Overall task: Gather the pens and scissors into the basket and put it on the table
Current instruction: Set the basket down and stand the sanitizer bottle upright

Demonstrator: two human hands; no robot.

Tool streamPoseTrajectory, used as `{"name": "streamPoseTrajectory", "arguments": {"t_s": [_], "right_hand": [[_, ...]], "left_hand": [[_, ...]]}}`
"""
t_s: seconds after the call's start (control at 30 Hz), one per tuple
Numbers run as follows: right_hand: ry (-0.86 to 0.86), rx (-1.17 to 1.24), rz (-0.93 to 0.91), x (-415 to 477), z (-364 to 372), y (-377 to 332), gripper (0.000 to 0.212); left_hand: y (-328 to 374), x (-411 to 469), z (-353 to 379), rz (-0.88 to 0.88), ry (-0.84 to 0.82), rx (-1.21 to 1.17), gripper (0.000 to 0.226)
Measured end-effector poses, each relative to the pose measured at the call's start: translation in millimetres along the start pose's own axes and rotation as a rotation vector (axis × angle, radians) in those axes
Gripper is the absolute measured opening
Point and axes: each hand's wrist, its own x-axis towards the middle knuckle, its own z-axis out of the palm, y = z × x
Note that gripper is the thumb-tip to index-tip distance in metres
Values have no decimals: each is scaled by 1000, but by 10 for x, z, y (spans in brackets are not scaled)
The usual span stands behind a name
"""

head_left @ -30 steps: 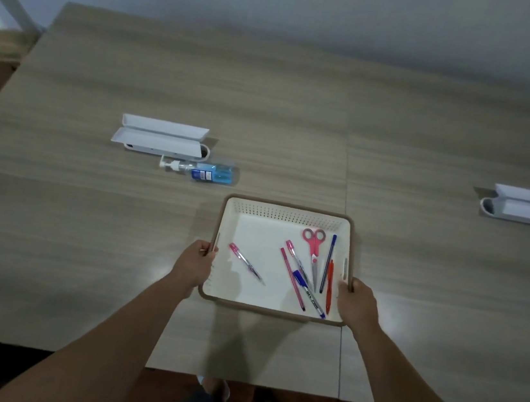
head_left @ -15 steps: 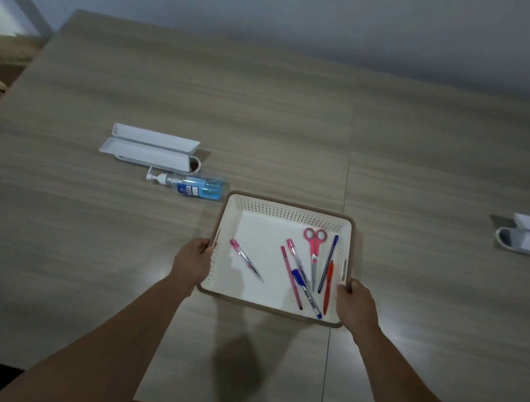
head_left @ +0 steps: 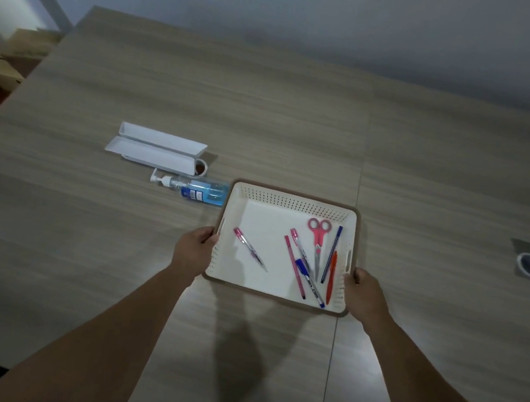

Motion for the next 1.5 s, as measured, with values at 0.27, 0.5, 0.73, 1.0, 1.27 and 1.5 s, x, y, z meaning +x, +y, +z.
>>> {"name": "streamPoseTrajectory", "arguments": {"t_s": [0.27, 0.5, 0.73, 1.0, 1.27, 1.5], "right_hand": [[222, -176, -95, 99, 117, -464, 63], [176, -304, -586, 43, 834, -1818, 45], [-59, -470, -768, 307, 1936, -2749, 47], [-38, -738, -685, 647, 2582, -2881, 64], [-27, -669, -715, 425, 2645, -2871, 67], [9, -305, -506, 186, 2558, -2869, 59]], "left_hand": [[-257, 497, -315, -166, -85, -202, 38], [-91, 1044, -947, -286, 6, -509, 20], [-276, 1684, -1101, -318, -7, -680, 30], [-446, 1937, -1137, -289, -140, -1055, 27], [-592, 1693, -1489, -133, -113, -1014, 35], [83, 1400, -1511, 222, -62, -619, 30]]}}
